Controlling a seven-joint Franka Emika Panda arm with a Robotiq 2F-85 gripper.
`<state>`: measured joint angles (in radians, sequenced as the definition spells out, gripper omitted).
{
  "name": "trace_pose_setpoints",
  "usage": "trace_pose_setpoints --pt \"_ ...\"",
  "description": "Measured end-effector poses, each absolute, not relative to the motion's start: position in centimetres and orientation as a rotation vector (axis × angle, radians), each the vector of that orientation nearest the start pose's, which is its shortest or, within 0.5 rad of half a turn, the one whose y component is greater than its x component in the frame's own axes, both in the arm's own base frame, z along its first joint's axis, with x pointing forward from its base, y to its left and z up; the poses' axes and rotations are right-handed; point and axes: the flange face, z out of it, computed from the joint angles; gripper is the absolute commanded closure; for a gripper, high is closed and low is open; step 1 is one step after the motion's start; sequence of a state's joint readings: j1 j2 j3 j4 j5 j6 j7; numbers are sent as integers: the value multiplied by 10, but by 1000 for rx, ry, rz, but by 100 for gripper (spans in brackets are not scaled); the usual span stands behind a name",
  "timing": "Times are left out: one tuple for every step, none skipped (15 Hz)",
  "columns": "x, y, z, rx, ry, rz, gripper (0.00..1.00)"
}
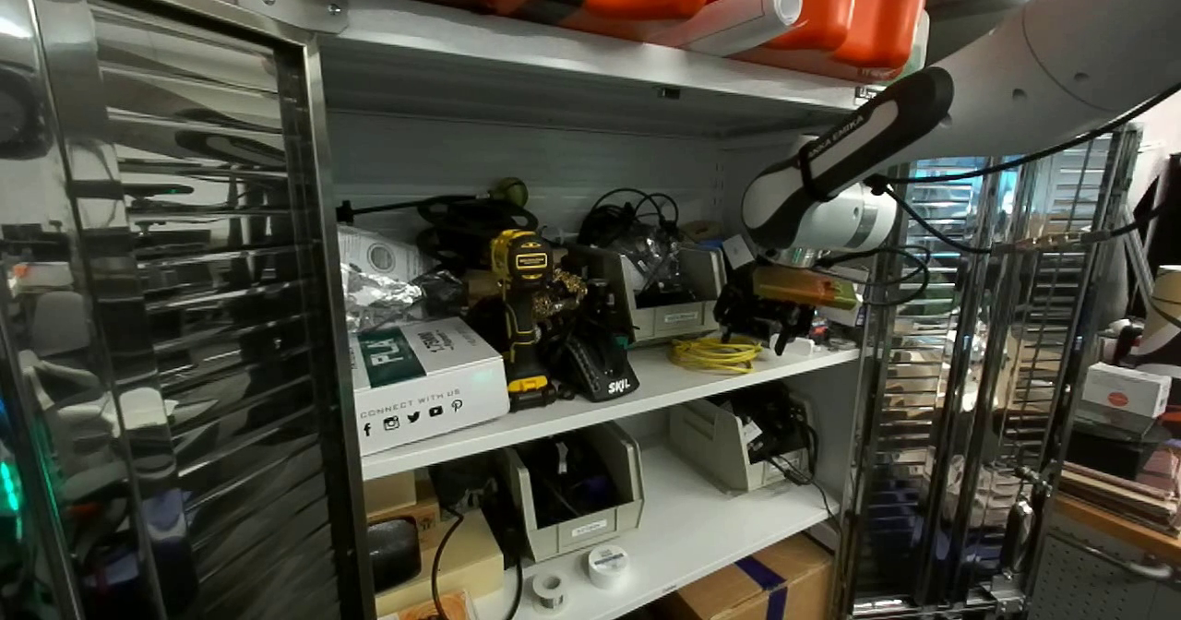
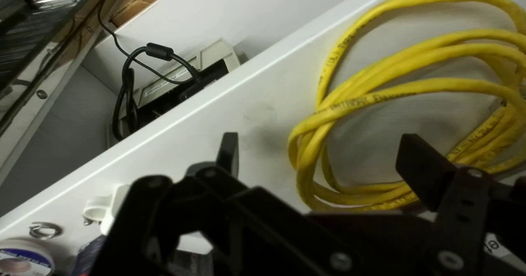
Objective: Pick up the yellow cable and put it in the tool box
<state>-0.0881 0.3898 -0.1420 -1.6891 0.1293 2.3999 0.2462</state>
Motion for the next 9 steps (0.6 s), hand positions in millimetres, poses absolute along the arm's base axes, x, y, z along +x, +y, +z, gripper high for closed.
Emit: trace_pose_setpoints --pt "674 -145 408 -2940 817 -497 42" --pt "674 -145 408 -2941 821 -495 51" --pt "674 -145 409 -2943 823 -490 58" --pt "674 -145 409 -2947 824 -485 66" --pt "674 -145 409 -2950 823 -481 73" --pt "674 -144 409 -2955 821 -475 80" --pt "673 -144 408 -2962 817 -464 88" --pt "673 -144 408 -2969 813 -452 90" --pt "672 -143 407 -2979 810 -441 91"
